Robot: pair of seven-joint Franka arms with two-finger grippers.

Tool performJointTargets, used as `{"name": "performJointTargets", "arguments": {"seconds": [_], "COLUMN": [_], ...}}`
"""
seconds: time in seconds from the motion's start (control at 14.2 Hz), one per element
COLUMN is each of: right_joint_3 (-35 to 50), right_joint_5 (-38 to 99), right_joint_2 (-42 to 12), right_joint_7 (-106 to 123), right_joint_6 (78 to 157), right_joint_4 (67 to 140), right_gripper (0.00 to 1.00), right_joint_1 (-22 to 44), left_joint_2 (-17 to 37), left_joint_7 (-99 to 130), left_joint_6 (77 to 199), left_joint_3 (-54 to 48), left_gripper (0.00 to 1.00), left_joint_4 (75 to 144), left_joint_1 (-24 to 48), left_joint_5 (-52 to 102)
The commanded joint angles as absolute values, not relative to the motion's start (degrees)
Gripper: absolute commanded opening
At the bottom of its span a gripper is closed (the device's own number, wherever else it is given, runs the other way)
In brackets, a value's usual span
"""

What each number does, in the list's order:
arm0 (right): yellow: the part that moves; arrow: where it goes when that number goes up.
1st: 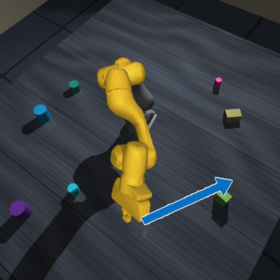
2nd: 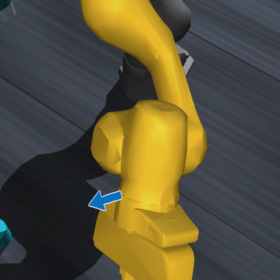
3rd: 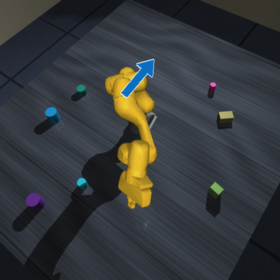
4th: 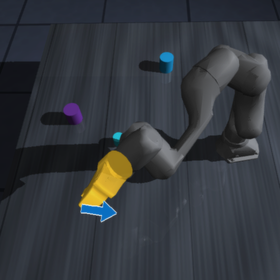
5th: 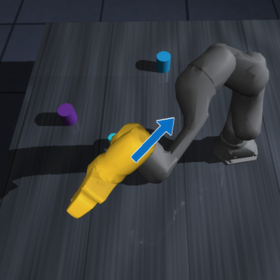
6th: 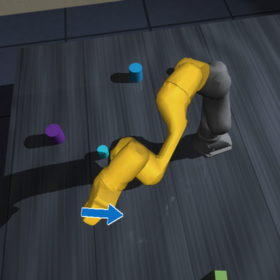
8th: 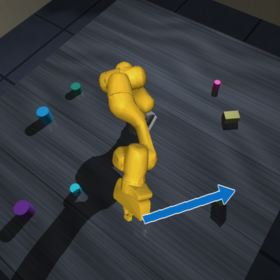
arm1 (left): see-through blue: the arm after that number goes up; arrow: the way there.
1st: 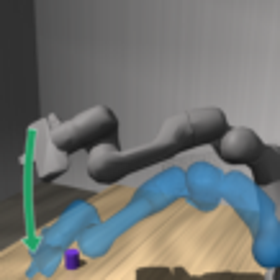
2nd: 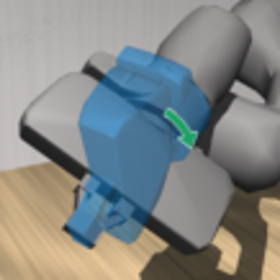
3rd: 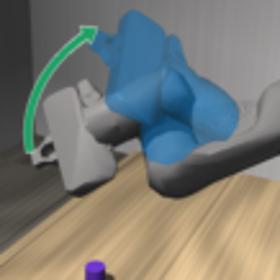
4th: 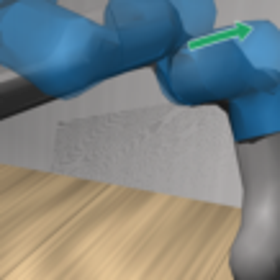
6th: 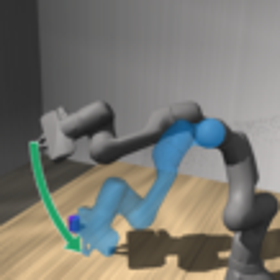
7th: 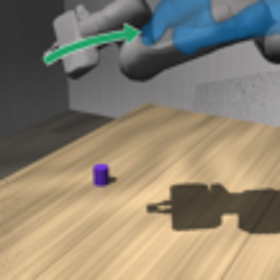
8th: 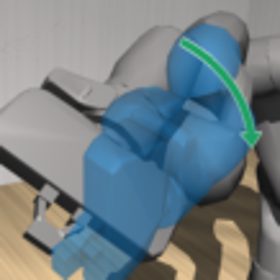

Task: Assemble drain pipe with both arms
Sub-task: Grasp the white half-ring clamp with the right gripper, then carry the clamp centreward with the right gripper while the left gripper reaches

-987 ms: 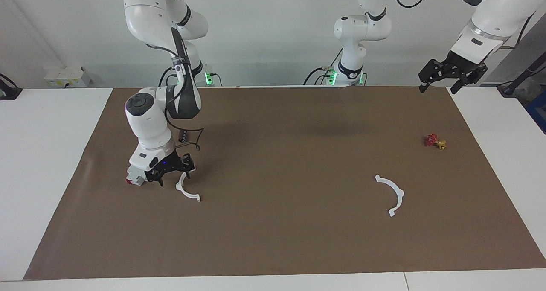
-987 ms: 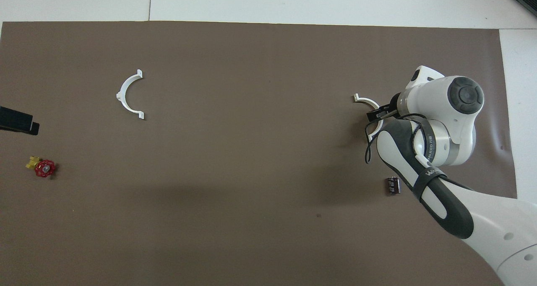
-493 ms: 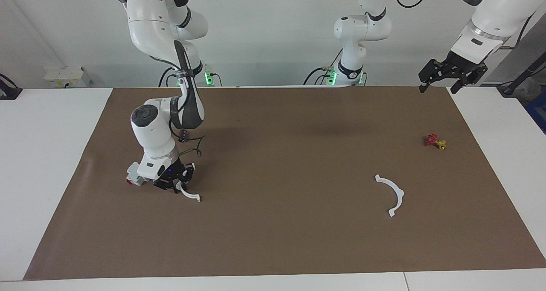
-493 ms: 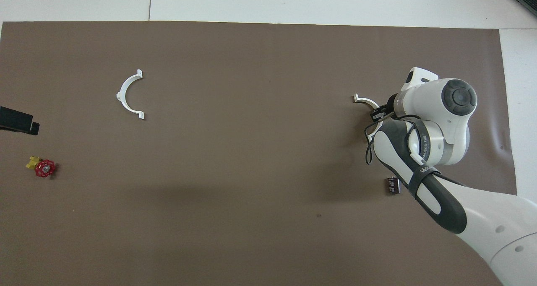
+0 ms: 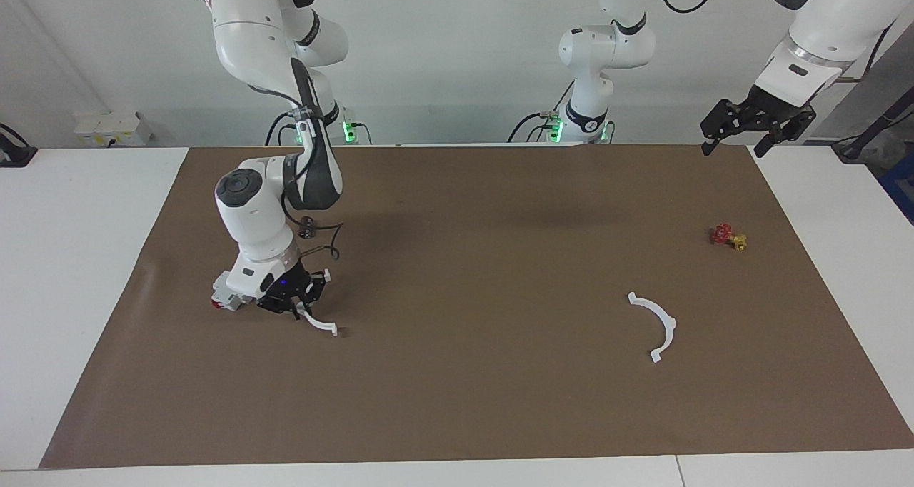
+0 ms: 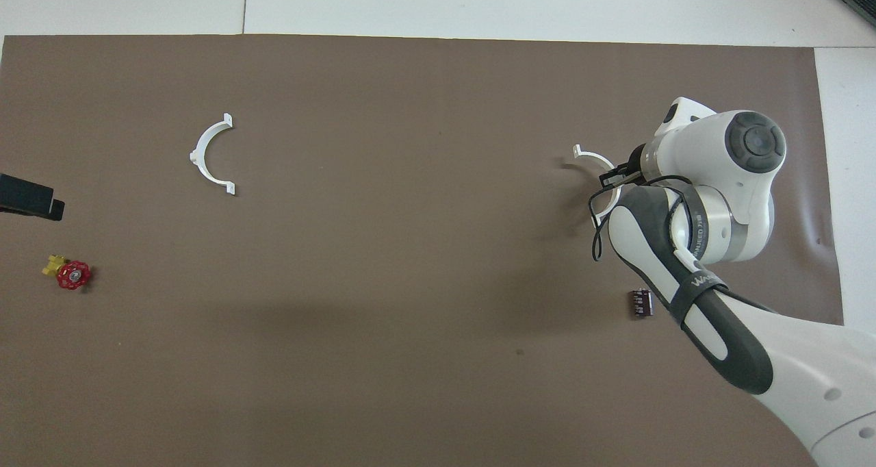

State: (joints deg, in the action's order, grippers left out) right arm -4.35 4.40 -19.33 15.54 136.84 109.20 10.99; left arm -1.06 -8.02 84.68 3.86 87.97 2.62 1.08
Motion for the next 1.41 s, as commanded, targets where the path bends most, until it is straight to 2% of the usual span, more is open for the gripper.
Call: {"name": "performJointTargets", "arguments": {"seconds": [0.0,0.21,0.42,0.63,0.92,1.34], "right_joint_3": [-4.0,-3.9,-3.9,-4.0,-3.9,-3.9], "right_joint_5": [5.7,5.2,5.0,4.6,-4.7,-5.0], "right_joint_2": [-15.2,-15.4,-16.9,-18.0,-21.3,-23.5], "right_joint_7": [6.6,-4.6,-13.9,-16.7,-17.4,-24.1], "right_joint_6": [129.7,129.2,132.5,134.5,137.1,140.2], "right_joint_4": [107.5,106.0,106.1,106.7,107.4,107.1], "right_gripper": [0.0,0.0,0.0,0.0,0.0,0.0], "right_joint_1": [15.8,21.8,28.6,32.6,35.3,35.0], "left_joint_2": [-1.8,-1.8,-1.8,-1.8,-1.8,-2.0], "left_joint_7": [-7.5,-7.5,-7.5,-7.5,-7.5,-7.5], "left_joint_6": [84.1,84.1,84.1,84.1,84.1,83.8], "left_joint_3": [3.5,3.6,3.6,3.6,3.6,3.6], "left_gripper": [1.0,1.0,1.0,1.0,1.0,1.0], "left_joint_4": [88.6,88.6,88.6,88.6,88.6,88.7], "left_joint_1": [2.3,2.2,2.2,2.2,2.2,2.3], "left_joint_5": [1.1,1.1,1.1,1.1,1.1,1.1]}}
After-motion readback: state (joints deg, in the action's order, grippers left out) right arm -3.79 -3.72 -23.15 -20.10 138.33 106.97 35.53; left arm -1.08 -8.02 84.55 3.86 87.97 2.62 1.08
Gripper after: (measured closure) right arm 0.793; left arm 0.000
